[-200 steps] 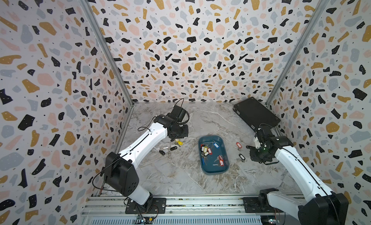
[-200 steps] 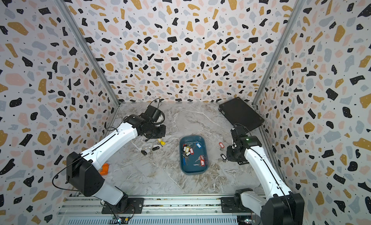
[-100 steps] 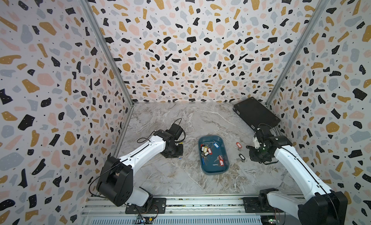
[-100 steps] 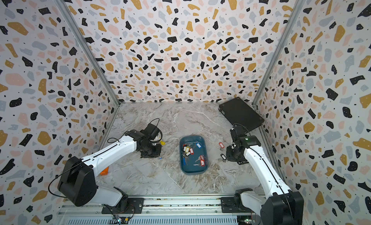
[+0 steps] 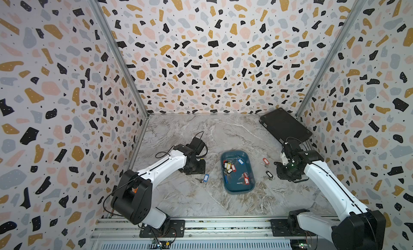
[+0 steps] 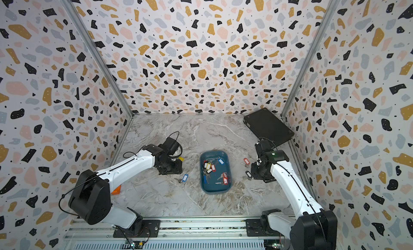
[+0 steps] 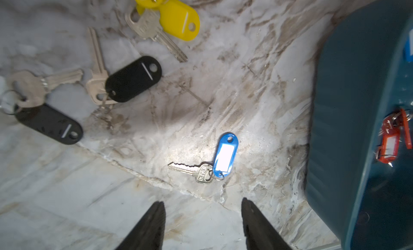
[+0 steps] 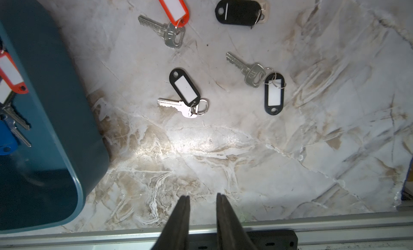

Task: Take the keys out of the storage box
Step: Place the key at the center of the board, then pick up the key from the storage box.

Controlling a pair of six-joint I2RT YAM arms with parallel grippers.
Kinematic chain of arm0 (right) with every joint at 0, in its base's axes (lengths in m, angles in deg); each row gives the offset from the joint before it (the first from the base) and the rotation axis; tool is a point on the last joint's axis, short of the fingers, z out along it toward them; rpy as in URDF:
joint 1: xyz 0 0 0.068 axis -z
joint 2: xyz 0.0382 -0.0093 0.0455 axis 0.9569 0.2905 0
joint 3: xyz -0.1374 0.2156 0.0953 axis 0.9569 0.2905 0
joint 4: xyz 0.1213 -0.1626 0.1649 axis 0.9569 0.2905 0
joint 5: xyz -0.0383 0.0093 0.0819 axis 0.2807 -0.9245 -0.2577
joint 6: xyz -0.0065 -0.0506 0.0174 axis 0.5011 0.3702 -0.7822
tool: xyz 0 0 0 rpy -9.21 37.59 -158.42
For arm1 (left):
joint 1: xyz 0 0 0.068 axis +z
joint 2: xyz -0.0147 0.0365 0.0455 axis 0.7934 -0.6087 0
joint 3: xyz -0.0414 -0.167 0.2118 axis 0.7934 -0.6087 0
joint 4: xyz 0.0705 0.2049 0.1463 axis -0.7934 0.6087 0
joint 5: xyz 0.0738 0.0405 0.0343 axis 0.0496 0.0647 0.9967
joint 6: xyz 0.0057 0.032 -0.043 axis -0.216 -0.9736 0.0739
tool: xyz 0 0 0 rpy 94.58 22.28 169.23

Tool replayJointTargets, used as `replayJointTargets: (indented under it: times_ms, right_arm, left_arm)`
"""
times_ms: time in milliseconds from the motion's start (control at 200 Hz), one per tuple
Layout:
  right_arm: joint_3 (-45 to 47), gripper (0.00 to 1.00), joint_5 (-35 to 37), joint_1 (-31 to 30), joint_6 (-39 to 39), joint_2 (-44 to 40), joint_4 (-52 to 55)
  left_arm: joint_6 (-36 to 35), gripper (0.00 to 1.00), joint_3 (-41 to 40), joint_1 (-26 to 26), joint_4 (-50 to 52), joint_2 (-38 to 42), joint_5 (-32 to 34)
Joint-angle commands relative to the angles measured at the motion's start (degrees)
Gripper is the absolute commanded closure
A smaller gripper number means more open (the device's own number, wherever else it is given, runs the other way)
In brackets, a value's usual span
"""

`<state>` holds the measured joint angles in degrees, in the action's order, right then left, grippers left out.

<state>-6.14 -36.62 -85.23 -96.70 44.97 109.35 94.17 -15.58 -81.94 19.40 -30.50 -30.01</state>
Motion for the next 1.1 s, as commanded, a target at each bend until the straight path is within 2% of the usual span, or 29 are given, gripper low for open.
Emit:
replayJointTargets:
  times_ms: [0, 60, 140, 335, 370, 431, 616, 891, 1096]
  right_arm:
    - [-1.4, 0.75, -4.1, -0.8, 0.3, 0.3, 0.6]
    - [-2.7, 0.75, -7.2, -1.2, 0.0, 1.6, 0.9]
    - [-6.0, 0.72, -6.5, -4.9, -0.8, 3.8, 1.4]
    - [-19.4, 0.56, -5.2, -15.7, -2.2, 13.7, 1.6]
    - [-21.5, 0.48, -5.5, -17.0, -2.4, 16.1, 1.4]
    - [-24.6, 0.44, -5.7, -19.1, -3.1, 20.2, 0.4]
    - [-27.1, 0.44, -11.6, -21.0, -8.3, 31.0, -9.0]
    - [-32.8, 0.43, -8.4, -22.0, -10.5, 43.7, -13.1]
    - [-32.3, 0.51, -3.9, -22.0, -13.3, 46.8, -18.6]
  left_arm:
    - [-3.4, 0.39, 3.8, -0.2, 2.5, 5.0, 4.1]
    - [-5.1, 0.37, 4.9, -0.2, 3.1, 7.3, 5.9]
    - [-7.2, 0.35, 5.3, -0.2, 2.2, 10.7, 7.6]
    - [-9.0, 0.3, 0.8, -0.1, -4.1, 17.0, 7.8]
    - [-8.8, 0.3, 0.0, -0.2, -5.0, 17.8, 7.7]
    - [-8.7, 0.3, -1.2, -0.1, -6.0, 18.5, 7.6]
    - [-9.5, 0.29, -0.9, 0.0, -5.7, 18.9, 8.0]
    - [-9.9, 0.28, -1.0, 0.0, -5.9, 18.6, 7.7]
    - [-9.8, 0.3, 0.2, 0.0, -4.0, 16.6, 7.8]
